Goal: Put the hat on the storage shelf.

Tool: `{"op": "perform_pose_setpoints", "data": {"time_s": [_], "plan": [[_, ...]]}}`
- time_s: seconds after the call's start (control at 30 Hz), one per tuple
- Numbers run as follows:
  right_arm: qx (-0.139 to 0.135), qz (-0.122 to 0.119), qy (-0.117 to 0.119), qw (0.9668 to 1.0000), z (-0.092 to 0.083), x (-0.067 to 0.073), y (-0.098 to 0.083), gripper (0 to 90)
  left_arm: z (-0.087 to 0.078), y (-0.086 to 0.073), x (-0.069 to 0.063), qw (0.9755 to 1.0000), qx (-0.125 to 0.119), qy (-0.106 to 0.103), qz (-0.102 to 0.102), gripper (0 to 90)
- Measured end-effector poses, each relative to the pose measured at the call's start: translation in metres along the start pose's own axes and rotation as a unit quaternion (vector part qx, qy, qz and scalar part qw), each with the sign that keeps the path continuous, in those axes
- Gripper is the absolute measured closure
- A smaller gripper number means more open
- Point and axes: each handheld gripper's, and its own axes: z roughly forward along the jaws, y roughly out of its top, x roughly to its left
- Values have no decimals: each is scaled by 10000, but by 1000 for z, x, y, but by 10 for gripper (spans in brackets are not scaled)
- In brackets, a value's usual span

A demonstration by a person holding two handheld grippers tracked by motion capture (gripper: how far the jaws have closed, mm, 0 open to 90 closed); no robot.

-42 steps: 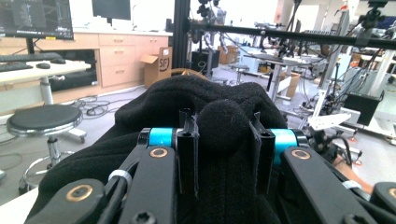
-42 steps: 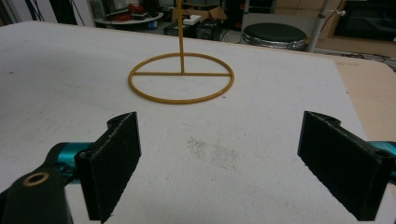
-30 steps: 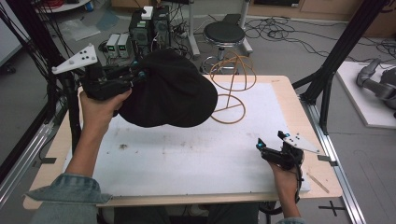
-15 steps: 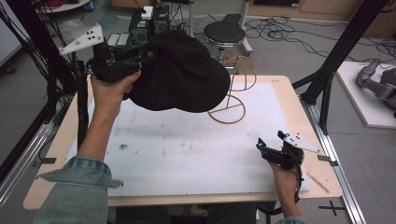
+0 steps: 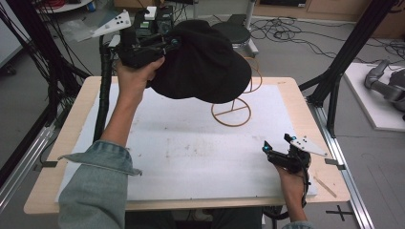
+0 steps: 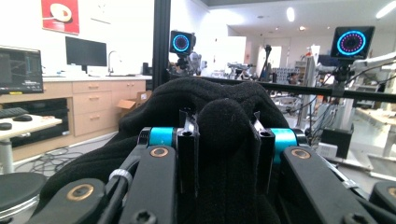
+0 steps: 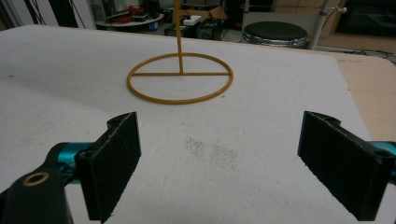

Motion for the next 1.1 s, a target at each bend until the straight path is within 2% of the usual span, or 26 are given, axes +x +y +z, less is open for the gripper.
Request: {"op": "perform_pose_setpoints", "data": {"time_s": [0.37,0.8,1.1], "plan": [[33,34,29,10000,1,0,-1,130,34,-18,24,9998,5,-83,-197,710],[39,25,48,10000,1,-1,-1,130,73,-47,44,9991,242,-26,-350,710],[82,26,70,9999,2,-1,-2,130,91,-65,56,9981,365,0,-489,710]]}}
